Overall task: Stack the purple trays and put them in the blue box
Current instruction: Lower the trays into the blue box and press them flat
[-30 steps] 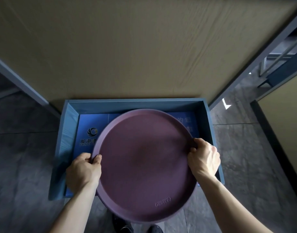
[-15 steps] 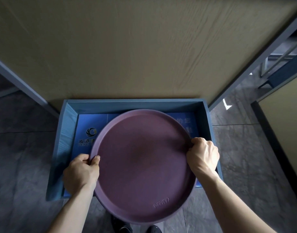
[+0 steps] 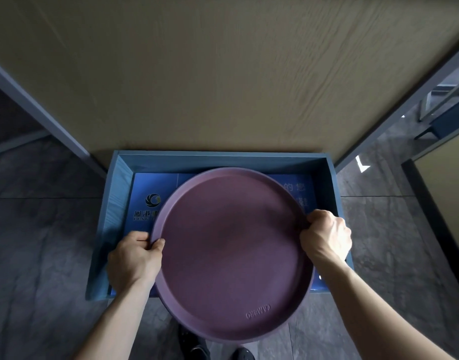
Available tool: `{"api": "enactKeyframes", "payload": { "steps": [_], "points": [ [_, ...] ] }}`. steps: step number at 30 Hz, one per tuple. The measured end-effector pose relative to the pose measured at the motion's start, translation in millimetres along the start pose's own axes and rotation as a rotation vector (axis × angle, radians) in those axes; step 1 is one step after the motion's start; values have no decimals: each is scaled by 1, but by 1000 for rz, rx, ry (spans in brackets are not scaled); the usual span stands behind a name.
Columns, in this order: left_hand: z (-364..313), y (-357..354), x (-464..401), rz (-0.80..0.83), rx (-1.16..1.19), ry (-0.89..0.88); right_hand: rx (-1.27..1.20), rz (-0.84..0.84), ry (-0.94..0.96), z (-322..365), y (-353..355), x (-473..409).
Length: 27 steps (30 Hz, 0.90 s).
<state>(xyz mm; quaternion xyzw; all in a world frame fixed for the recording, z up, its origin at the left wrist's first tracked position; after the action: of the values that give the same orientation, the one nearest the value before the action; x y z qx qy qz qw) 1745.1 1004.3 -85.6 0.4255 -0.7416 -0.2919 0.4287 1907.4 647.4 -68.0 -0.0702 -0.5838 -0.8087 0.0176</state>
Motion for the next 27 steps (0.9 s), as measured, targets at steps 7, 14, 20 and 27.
{"api": "enactKeyframes", "payload": {
  "steps": [7,14,20,27],
  "points": [
    [3,-2,-2,-7,29,39,-58,-64,20,-2,4,4],
    [1,-4,-3,6,-1,13,-69,-97,44,-2,6,7],
    [-2,-3,1,-12,-26,6,-46,-97,82,-5,6,8],
    [-5,0,5,-27,-40,-1,-50,-85,50,-6,0,7]
  ]
}}
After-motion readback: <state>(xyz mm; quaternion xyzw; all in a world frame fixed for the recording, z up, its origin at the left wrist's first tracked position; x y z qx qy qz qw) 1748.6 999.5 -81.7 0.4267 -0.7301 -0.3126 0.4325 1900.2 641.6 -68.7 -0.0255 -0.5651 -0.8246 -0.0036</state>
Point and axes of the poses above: each hand's wrist, its own x-axis away from the middle knuckle, its own y-axis out of the back of the hand, z = x × y, the point moved 6 cm from there along -x, towards the middle knuckle, and after that the axes turned 15 degrees about y, right-handed, at the moved point
